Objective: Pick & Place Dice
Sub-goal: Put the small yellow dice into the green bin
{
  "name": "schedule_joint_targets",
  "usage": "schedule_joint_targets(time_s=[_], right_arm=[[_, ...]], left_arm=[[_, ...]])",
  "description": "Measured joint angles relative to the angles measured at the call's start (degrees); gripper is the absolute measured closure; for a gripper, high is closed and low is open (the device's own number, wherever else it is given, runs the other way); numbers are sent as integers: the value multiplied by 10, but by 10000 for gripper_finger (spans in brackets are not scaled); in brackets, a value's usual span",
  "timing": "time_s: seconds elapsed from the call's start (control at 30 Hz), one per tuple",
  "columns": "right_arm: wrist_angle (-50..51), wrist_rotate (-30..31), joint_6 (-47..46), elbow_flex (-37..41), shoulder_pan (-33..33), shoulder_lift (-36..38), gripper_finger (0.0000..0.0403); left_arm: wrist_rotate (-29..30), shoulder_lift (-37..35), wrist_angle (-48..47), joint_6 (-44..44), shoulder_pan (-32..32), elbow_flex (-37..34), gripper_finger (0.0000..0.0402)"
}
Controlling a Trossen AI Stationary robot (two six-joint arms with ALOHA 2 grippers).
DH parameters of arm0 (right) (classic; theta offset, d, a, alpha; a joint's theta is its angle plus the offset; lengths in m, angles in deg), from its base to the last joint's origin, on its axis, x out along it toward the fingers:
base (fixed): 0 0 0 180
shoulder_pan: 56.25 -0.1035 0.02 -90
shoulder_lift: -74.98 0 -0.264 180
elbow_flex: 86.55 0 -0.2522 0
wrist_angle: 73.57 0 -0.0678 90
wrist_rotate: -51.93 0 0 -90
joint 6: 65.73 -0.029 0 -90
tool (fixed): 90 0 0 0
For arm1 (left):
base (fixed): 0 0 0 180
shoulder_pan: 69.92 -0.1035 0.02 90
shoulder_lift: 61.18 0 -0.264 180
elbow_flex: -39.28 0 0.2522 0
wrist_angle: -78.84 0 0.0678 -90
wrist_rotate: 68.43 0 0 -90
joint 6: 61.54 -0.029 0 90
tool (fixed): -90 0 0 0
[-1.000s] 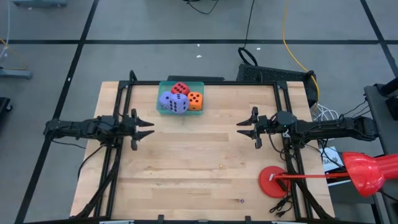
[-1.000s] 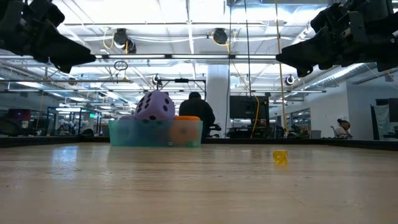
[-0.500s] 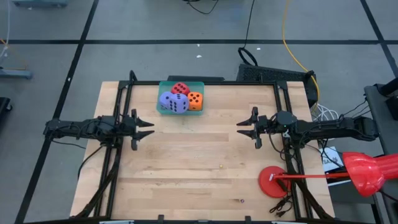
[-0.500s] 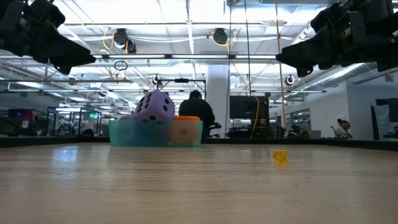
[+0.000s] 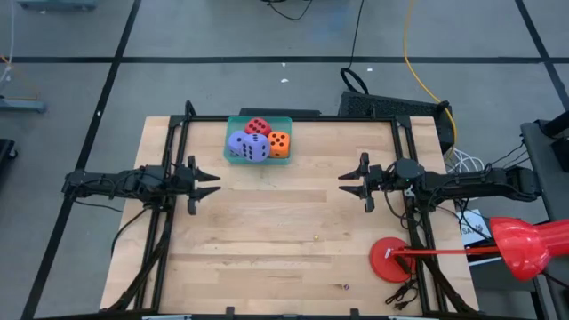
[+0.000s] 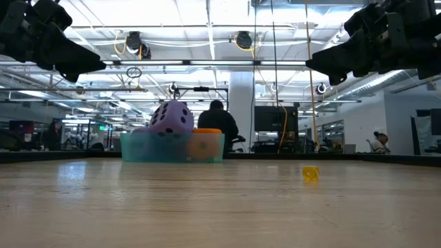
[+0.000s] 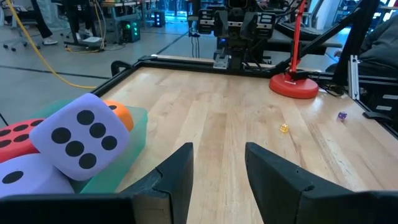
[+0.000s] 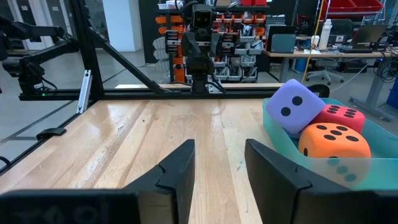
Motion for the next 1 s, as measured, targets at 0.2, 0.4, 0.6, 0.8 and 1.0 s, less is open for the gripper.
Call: schedule_joint_targets(time_s=[0.2, 0.4, 0.6, 0.8, 1.0], right_arm=[[-1, 0, 0, 0, 0, 0, 273], [-19, 0, -37, 0, -8, 0, 273], [-62, 0, -113, -22, -34, 0, 273], [-12, 0, -128, -95, -55, -1, 273], [145, -1, -87, -197, -77, 0, 273]], left_arm=[[0, 0, 0, 0, 0, 0, 249], [0, 0, 0, 0, 0, 0, 249], [0, 0, 0, 0, 0, 0, 249], [0, 0, 0, 0, 0, 0, 249], [0, 0, 0, 0, 0, 0, 249]])
